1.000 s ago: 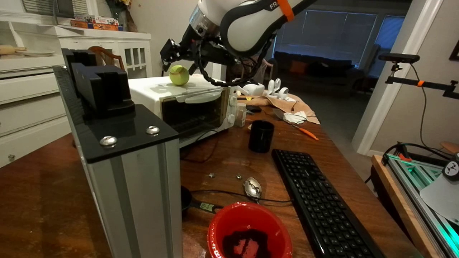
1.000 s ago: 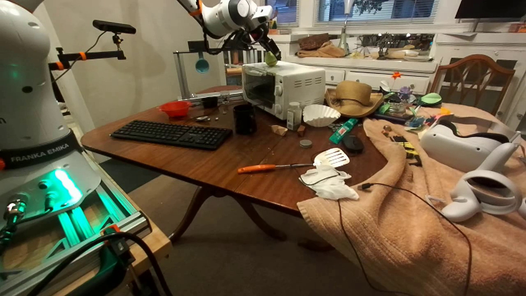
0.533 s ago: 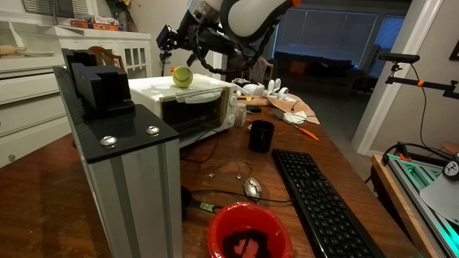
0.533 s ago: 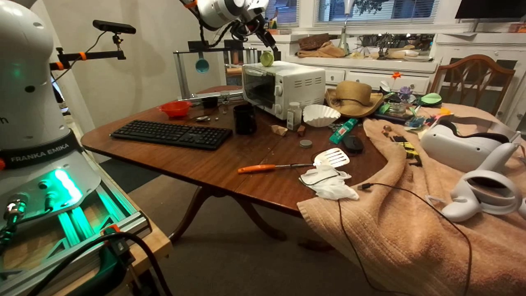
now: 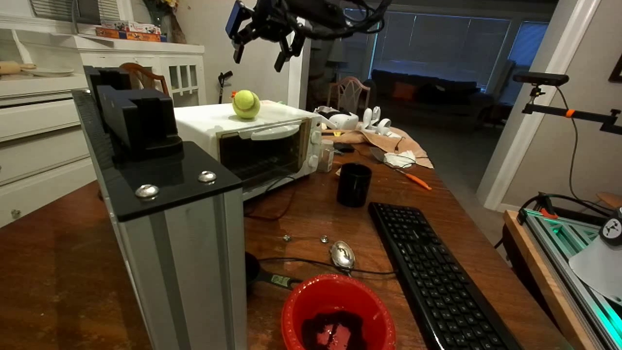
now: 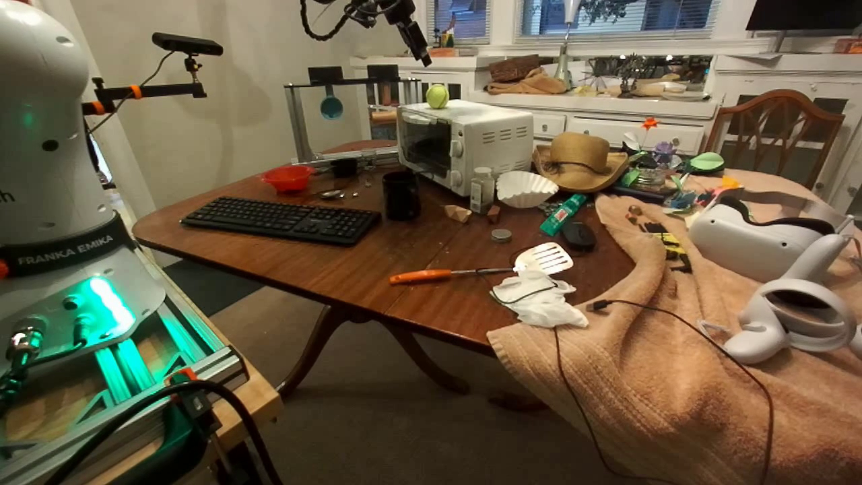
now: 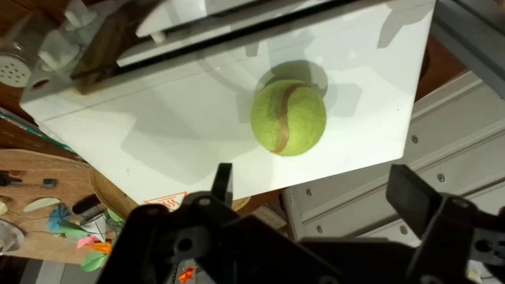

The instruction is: Pick up the ball and put it on top of the microwave

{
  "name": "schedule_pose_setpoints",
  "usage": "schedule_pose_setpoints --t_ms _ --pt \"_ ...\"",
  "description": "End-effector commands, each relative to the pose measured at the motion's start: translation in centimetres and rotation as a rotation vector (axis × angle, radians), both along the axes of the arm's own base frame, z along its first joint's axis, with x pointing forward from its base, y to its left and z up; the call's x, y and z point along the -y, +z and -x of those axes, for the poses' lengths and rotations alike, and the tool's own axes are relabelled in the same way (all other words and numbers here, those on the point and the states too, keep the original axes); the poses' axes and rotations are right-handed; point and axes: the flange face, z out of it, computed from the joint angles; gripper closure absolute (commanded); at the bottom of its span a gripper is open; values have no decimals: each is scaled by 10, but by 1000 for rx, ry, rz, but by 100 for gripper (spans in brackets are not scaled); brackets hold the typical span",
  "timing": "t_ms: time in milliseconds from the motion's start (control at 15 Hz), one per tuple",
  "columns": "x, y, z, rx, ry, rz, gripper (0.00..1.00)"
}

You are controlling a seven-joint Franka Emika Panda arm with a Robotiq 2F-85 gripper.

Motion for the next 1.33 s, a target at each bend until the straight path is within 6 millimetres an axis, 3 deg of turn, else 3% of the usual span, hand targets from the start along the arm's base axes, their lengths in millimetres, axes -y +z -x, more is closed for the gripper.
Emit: schedule_pose_setpoints --t_ms 0,333,600,667,1267 --pt "-4 18 31 -88 -13 -19 0" --pt "-7 33 55 -161 -5 -35 0" --pt "-12 32 72 -135 90 -33 0" --pt "-14 35 55 -145 47 -34 0" --pt "-14 36 57 -143 52 -36 0"
